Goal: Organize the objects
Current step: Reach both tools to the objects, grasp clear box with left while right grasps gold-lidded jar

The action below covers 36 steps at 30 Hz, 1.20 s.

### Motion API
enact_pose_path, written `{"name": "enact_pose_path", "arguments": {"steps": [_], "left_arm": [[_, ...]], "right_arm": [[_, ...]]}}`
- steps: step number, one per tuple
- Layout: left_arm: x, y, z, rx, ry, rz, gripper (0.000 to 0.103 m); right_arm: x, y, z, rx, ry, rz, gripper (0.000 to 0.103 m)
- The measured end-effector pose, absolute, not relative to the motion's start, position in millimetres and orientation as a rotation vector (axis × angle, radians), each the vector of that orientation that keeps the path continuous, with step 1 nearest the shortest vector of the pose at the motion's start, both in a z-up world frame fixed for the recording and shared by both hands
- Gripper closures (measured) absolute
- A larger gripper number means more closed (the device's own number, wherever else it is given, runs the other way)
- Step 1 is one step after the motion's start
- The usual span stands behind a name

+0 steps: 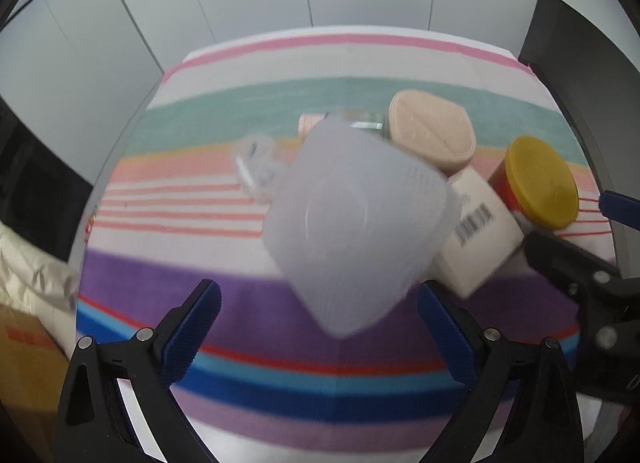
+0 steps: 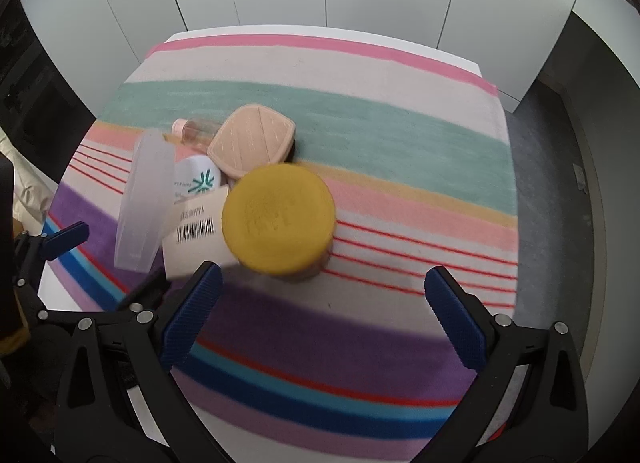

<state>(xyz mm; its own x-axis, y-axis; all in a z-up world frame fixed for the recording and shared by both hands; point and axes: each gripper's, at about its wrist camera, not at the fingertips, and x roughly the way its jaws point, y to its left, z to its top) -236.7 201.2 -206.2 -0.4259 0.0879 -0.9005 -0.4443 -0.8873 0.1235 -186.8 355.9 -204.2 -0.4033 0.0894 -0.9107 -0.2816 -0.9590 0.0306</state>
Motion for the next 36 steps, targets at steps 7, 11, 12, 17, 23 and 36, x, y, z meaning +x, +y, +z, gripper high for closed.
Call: {"name": "enact_pose_path", "arguments": {"steps": [7,11,12,17,23,36], "left_arm": [[-247,214,-203,-1.328,0.573,2.408,0.022],[-250,216,-201,-1.309,0.553,2.406,0.035],[-250,215,-198,-1.305,0.531,2.409,0.039],[-253,202,-188,-1.327,0.425,2.414,0.073],[-254,187,-185,-1.424,0.286,2.345,0.076],[-215,166,-162,-1.455,0.227,2.294,0.076]], "right_arm": [[-207,354,-211,-1.54,0.264,2.481,0.003],[-213,358,-211,-1.523,0.348,2.518,0.027],[-214,358,-210,-1.522,0.371,2.524,0.035],[-210,360,-205,-1.517,0.367,2.509,0.043],[-197,364,-196,-1.495,0.377,2.486,0.043],[-174,353,-165,-1.479,0.339,2.496,0.043]]}}
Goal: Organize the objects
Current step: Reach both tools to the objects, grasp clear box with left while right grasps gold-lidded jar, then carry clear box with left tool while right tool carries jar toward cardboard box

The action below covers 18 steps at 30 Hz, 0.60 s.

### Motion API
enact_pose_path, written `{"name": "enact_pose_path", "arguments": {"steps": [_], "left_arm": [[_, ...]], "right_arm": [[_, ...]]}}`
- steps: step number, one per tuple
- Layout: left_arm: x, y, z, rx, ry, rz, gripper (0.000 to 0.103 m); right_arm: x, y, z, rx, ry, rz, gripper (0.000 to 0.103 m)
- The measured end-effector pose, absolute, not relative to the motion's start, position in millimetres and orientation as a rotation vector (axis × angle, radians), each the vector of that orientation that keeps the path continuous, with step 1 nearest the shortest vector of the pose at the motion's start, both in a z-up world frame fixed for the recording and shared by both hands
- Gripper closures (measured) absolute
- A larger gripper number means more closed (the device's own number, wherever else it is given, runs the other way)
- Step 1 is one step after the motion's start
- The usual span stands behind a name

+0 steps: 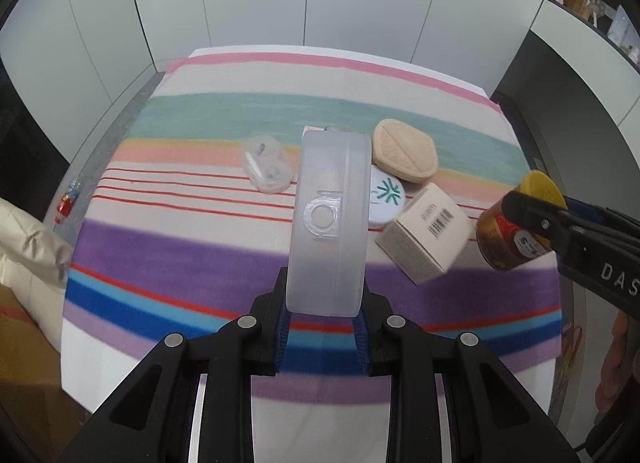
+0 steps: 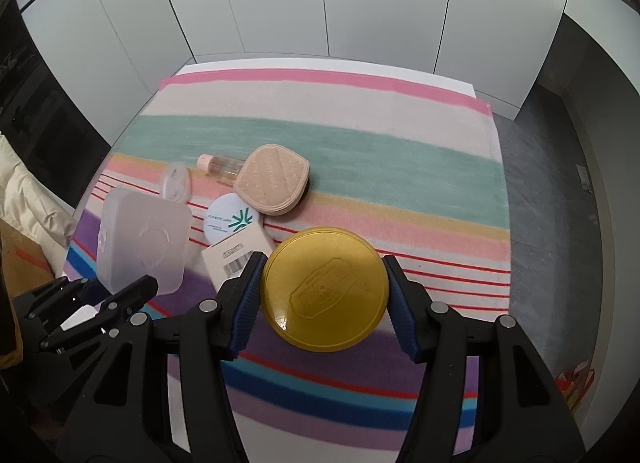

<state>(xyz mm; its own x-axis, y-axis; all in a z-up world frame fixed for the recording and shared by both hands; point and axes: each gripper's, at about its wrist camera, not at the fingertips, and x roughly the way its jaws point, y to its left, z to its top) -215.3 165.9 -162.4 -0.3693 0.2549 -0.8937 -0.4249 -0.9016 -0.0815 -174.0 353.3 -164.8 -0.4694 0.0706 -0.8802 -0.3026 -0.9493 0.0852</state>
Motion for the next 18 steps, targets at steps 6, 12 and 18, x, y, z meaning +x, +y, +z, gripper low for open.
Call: {"name": "enact_pose_path", "arguments": {"steps": [6,12,18], "left_arm": [[-192,155,-132,-1.417,0.203,2.311,0.076],[-170,140,-104,-1.387,0.176,2.342,0.076],[-152,122,-81,-1.354,0.169,2.38,0.076]], "right_arm": [[-161,343,-140,-1.456,0.321,2.521,0.043],[-144,328,-113,-1.423,0.288,2.549,0.043],[-128,311,-88,-1.393,0.235,2.59,0.043]]}}
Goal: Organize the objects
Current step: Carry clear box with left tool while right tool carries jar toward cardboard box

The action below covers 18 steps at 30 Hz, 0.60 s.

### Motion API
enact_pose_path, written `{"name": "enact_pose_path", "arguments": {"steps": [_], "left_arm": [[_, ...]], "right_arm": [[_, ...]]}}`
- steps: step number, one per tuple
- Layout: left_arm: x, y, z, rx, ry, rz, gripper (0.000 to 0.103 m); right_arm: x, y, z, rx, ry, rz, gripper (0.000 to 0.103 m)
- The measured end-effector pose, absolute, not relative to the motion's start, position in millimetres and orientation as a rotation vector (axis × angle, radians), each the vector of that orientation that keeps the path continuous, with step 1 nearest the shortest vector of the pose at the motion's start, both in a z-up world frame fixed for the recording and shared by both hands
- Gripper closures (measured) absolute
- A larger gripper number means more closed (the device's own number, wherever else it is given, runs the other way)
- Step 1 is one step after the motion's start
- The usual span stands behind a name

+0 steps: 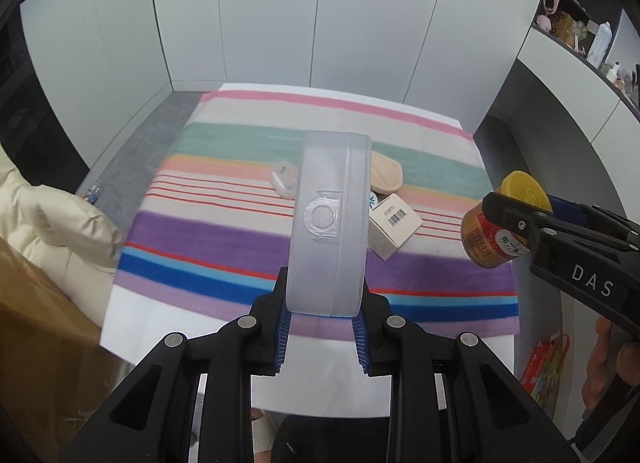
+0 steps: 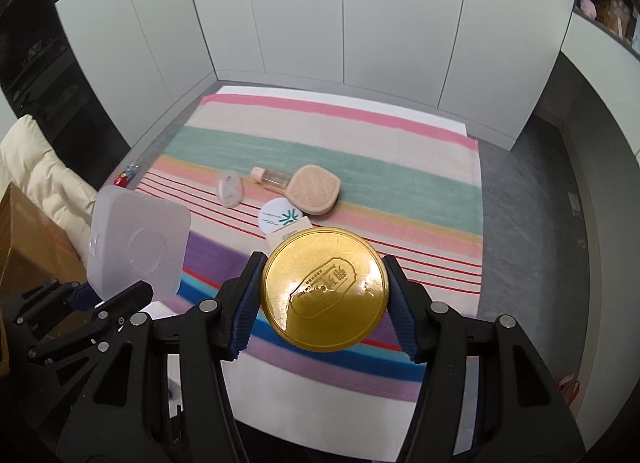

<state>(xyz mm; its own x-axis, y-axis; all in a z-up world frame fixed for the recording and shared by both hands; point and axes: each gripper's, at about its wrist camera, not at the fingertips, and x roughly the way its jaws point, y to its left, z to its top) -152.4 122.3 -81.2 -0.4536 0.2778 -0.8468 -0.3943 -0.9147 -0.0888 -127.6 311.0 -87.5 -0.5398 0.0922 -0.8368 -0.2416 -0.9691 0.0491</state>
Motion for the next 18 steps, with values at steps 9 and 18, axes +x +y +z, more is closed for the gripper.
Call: {"name": "enact_pose_path", "arguments": {"steps": [9,18], "left_arm": [[-141,97,-49,-1.308,0.151,2.458,0.076],[-123,64,-36,-1.312,0.083,2.532,0.076]], "right_arm": [[-109,286,-61,-1.352,0.15,2.678,0.043],[-110,256,-51,-1.345,0.129,2.761,0.043]]}}
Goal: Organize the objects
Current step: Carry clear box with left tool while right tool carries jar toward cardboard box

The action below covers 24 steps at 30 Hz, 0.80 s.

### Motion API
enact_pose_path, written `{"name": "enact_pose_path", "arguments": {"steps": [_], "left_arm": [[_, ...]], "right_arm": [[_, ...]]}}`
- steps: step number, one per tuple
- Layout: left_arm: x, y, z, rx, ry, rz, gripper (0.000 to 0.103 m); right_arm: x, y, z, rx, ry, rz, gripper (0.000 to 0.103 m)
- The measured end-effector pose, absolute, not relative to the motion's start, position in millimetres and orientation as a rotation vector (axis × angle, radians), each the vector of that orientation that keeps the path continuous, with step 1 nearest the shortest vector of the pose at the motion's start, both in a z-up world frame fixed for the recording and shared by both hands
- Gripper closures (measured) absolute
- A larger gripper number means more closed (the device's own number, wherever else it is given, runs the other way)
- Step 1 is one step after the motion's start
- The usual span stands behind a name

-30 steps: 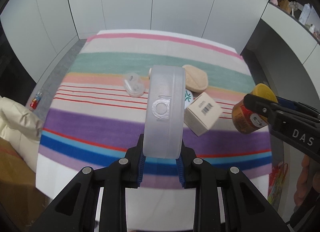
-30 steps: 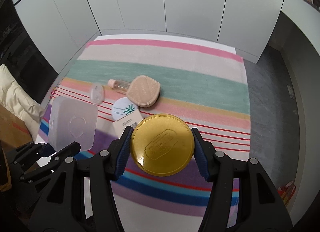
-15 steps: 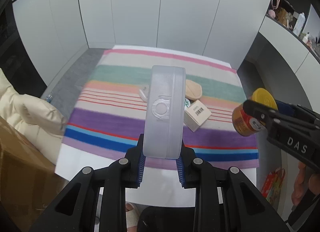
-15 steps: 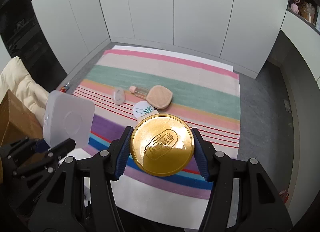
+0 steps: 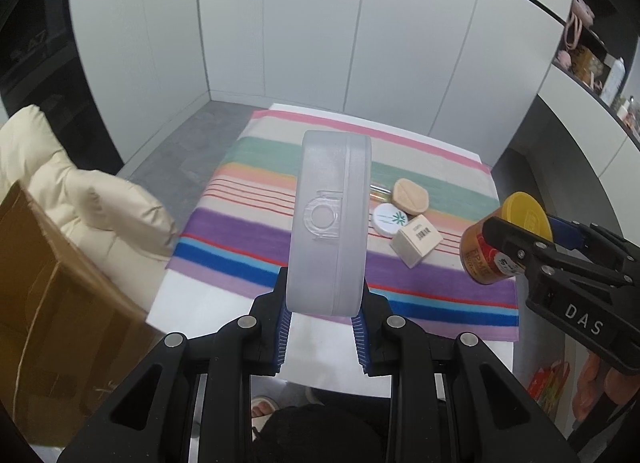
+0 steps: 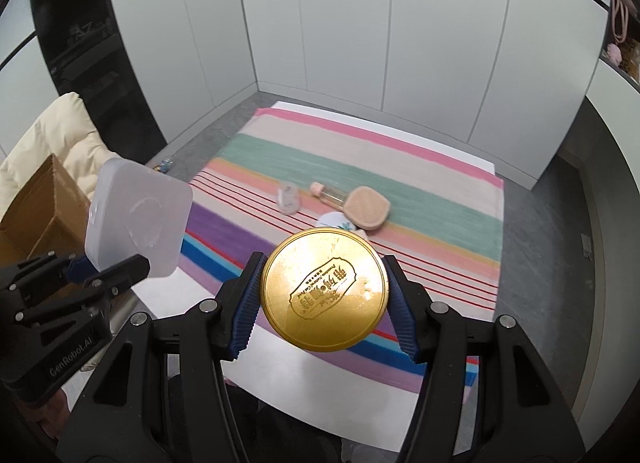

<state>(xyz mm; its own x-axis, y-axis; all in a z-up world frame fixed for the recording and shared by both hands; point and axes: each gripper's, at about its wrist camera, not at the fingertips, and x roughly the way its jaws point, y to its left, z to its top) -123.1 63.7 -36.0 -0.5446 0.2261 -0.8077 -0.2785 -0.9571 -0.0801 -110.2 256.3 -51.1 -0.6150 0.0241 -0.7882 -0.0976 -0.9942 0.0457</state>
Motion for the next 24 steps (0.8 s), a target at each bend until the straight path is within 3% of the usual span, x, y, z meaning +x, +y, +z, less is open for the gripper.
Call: {"name": "enact_pose_path", "arguments": {"steps": [24], "left_arm": [[-108,-70,-6,-1.242,-0.125,2.778,0.076]], "right_arm": [[-148,126,-16,-1.288,0.022,3.033,0.043]]}}
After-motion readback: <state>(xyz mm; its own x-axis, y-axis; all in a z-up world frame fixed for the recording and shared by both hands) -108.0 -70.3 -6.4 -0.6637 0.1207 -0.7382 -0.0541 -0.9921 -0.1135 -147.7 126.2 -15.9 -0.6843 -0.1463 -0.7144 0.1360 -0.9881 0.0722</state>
